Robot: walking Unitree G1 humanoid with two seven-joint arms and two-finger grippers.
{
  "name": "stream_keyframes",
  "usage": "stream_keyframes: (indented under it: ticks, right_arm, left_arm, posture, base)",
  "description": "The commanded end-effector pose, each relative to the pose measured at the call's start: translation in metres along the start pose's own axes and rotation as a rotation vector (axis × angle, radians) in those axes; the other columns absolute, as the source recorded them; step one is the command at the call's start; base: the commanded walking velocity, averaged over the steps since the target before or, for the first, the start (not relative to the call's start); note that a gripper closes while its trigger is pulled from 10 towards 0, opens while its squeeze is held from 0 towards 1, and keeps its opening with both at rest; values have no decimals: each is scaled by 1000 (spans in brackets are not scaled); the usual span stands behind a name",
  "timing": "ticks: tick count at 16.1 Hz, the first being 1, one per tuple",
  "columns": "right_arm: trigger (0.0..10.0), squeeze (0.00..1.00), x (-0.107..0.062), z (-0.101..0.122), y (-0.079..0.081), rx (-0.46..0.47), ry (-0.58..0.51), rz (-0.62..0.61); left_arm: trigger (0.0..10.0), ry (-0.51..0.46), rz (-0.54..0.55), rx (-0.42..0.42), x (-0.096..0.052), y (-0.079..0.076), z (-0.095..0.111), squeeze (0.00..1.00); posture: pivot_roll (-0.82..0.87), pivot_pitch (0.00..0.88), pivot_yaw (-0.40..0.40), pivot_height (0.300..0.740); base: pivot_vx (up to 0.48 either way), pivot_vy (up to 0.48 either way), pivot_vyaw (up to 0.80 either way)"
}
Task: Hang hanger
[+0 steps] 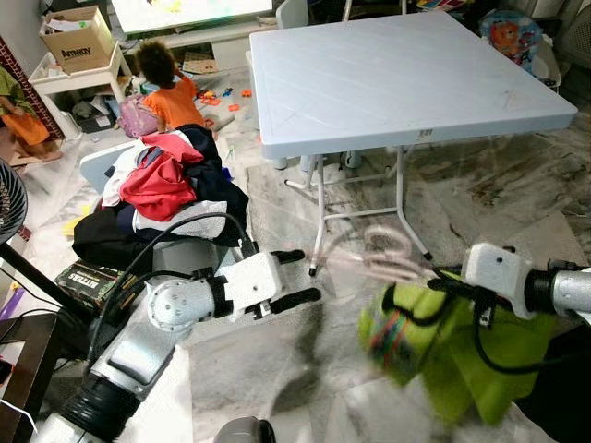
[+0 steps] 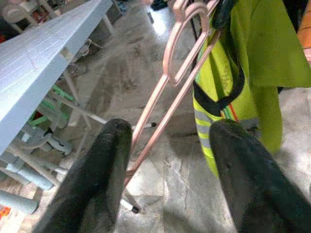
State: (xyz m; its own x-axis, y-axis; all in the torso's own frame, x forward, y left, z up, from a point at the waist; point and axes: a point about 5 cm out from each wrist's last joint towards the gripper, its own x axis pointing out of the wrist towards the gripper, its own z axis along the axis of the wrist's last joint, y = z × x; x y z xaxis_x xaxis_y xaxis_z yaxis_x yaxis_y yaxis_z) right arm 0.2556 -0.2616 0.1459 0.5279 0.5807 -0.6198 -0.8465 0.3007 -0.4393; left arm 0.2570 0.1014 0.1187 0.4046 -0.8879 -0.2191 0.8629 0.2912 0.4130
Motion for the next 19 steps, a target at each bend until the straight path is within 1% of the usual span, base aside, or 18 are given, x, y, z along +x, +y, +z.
stream_keyframes:
  ticks: [1, 3, 5, 7, 8, 9, 10, 11, 15, 19]
  right_arm:
    - [10000, 0, -2, 12, -7, -55, -35, 9]
    - [10000, 0, -2, 18, -3, -55, -71, 68]
    - [10000, 0, -6, 21, 1, -61, -94, 117]
    - [10000, 0, -13, 25, 6, -45, -113, 184]
    - [10000, 0, -16, 26, 6, -44, -115, 195]
    - [10000, 0, -19, 26, 8, -34, -119, 221]
    - [10000, 0, -21, 27, 9, -27, -119, 238]
    - [10000, 0, -23, 28, 9, -29, -119, 235]
    - [10000, 0, -19, 34, 13, -32, -145, 250]
    - [10000, 0, -20, 40, 15, -24, -162, 267]
  left_arm:
    - [10000, -5, 2, -15, -1, 2, 0, 1000]
    - [10000, -15, -4, -55, 0, 1, -2, 1000]
    - [10000, -13, -14, -70, -1, 0, -4, 1000]
    - [10000, 1, -27, -53, 0, 0, -7, 1000]
    - [10000, 9, -50, -64, 0, -1, -9, 0]
    - [9412, 17, -45, -64, 1, 1, -11, 0]
    - [4510, 16, -50, -73, 2, 1, -12, 0]
    - [0, 5, -58, -85, 4, 2, -11, 0]
    - [0, 4, -105, -107, 8, -5, -13, 0]
    - [0, -9, -140, -104, 13, -9, -11, 0]
  posture:
    - [-68, 10, 56, 740]
    - [-67, 8, 54, 740]
    - [-71, 10, 55, 740]
    - [-76, 13, 58, 740]
    - [-78, 14, 59, 740]
    - [-80, 15, 63, 740]
    - [-82, 15, 65, 740]
    - [-86, 14, 67, 740]
    - [-87, 14, 70, 740]
    - [-89, 9, 72, 740]
  base:
    - [0, 0, 0]
    - [0, 0, 0]
    - [0, 0, 0]
    - [0, 0, 0]
    - [0, 0, 0]
    - [0, 0, 0]
    - [0, 0, 0]
    - [0, 0, 0]
    - [0, 0, 0]
    - [0, 0, 0]
